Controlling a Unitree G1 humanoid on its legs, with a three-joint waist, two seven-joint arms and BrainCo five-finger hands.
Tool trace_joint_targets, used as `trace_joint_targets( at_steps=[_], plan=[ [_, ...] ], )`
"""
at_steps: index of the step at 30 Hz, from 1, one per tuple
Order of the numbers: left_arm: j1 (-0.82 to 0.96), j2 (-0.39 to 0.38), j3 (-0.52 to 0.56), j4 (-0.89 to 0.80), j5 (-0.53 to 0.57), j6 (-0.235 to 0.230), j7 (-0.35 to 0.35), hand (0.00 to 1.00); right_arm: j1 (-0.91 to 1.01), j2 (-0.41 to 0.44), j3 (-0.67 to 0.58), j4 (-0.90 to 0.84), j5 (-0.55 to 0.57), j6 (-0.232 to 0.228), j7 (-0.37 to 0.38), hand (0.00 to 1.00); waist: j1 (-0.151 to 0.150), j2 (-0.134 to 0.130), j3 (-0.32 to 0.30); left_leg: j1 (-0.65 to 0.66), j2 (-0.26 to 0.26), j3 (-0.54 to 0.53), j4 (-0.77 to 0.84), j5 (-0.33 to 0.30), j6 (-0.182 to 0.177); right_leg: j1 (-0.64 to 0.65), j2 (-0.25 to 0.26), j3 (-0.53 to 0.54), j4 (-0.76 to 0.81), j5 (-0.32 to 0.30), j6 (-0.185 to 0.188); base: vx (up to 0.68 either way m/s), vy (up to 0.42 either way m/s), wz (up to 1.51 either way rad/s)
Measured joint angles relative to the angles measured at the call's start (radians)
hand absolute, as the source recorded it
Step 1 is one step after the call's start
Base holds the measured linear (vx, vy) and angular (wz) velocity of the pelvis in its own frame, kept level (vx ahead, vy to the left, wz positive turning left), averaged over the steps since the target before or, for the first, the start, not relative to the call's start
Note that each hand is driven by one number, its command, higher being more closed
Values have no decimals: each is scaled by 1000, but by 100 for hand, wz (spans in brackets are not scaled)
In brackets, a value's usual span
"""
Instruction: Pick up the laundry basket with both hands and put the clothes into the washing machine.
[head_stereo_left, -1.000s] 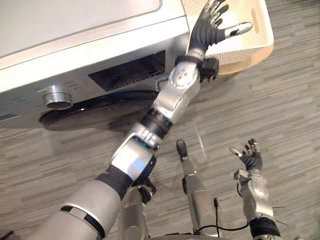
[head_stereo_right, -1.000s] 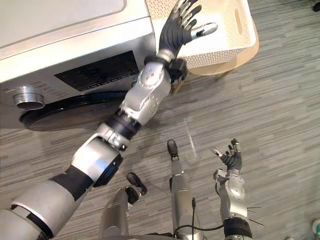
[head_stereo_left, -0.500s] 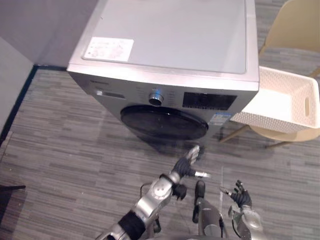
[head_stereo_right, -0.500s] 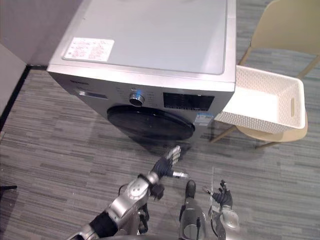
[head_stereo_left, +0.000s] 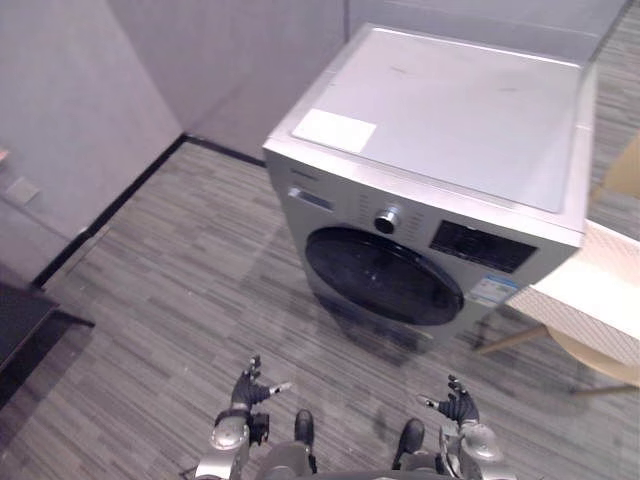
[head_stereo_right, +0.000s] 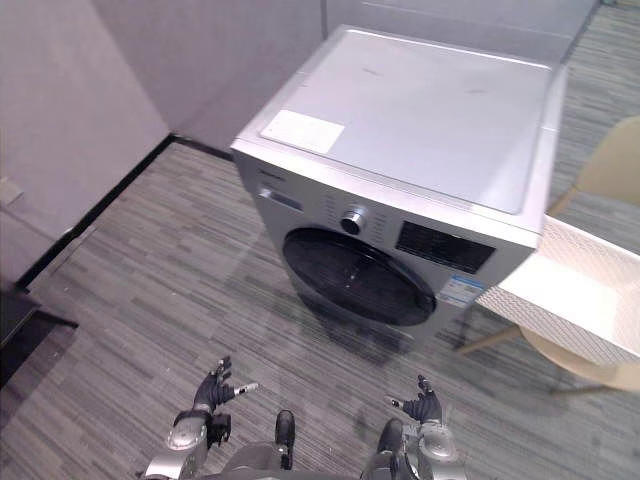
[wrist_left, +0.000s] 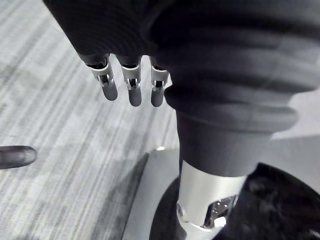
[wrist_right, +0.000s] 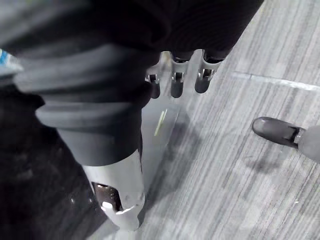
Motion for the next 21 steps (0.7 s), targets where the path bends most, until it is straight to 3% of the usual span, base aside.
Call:
trace_joint_targets(
  at_steps=[1,4,5,6,7,8,9,11,12,13,16,17,18,20,21],
  plan=[
    [15,-16,10,3,0,-1,14,0,-3,-6,4,9,-9,8,-13,0,5,1,-5,-4,17,86,12,0,0,2,-12,-8,0,-1,8,85,143,76],
    [48,-34,50,49,1,-2,27,0,-7,3,9,12,-46,24,-35,0,29,-11,-3,-13,-24,70,49,-14,-11,33,-55,-27,10,-14,46,158,239,74],
    [97,-52,78,56,-6,-3,40,0,1,21,7,12,-61,35,-36,0,24,-29,-2,-18,-69,18,162,-110,15,51,-160,-68,208,-114,107,347,332,130],
    [102,-49,85,56,-3,-5,44,0,6,26,10,15,-78,41,-35,0,30,-28,-17,-12,-101,-29,213,-149,28,26,-243,-53,405,-155,77,317,295,130],
    [107,-48,85,57,-2,-6,44,0,3,31,14,15,-82,41,-35,0,31,-31,-23,-13,-109,-43,225,-154,31,3,-266,-34,483,-153,44,376,235,96],
    [117,-43,84,56,-2,-7,46,0,-15,45,36,14,-85,39,-39,0,27,-24,-33,-3,-122,-76,236,-166,42,-44,-296,21,618,-129,-22,334,142,79],
    [118,-40,85,56,-2,-7,51,0,-34,60,62,-4,-85,41,-42,0,21,-35,-29,11,-123,-101,232,-178,55,-98,-291,109,741,-169,-48,388,148,79],
    [106,-34,96,54,-3,-6,63,0,-12,60,116,-130,-89,40,-35,0,26,-41,-20,34,-124,-146,210,-196,66,-177,-210,221,848,-275,-72,256,24,51],
    [108,-31,94,52,-4,-6,63,0,15,44,128,-232,-114,21,-15,0,20,-36,-16,67,-120,-178,176,-196,66,-228,-120,300,857,-332,-85,356,-39,71],
    [104,-30,91,43,-4,-8,61,0,41,16,123,-293,-21,-10,32,0,10,-30,-10,104,-119,-222,146,-194,63,-262,-45,337,817,-358,-84,315,-72,87],
    [58,-21,95,42,-4,-18,59,0,44,-29,115,-269,97,-2,76,0,-31,-47,16,178,-110,-340,118,-198,31,-340,73,442,661,-353,-64,288,-161,142],
    [39,-11,92,41,-4,-29,58,0,57,-29,112,-256,122,1,76,0,-40,-74,18,184,-129,-387,129,-216,1,-355,83,507,532,-270,-55,284,-249,174],
    [31,-12,92,40,-4,-30,58,0,63,-29,113,-250,123,1,77,0,-45,-83,18,183,-135,-418,148,-237,-15,-353,76,509,540,-171,-82,312,-296,137],
    [24,-44,97,32,-4,-33,59,0,44,-29,113,-234,121,8,77,0,-18,-54,13,171,-88,-442,184,-241,-55,-337,88,438,562,-216,-113,382,-323,87],
    [23,-58,101,26,-4,-33,59,0,19,-25,111,-238,120,6,77,0,-27,-34,24,156,-72,-441,202,-225,-82,-317,84,387,553,-228,-125,337,-268,83]
  ],
)
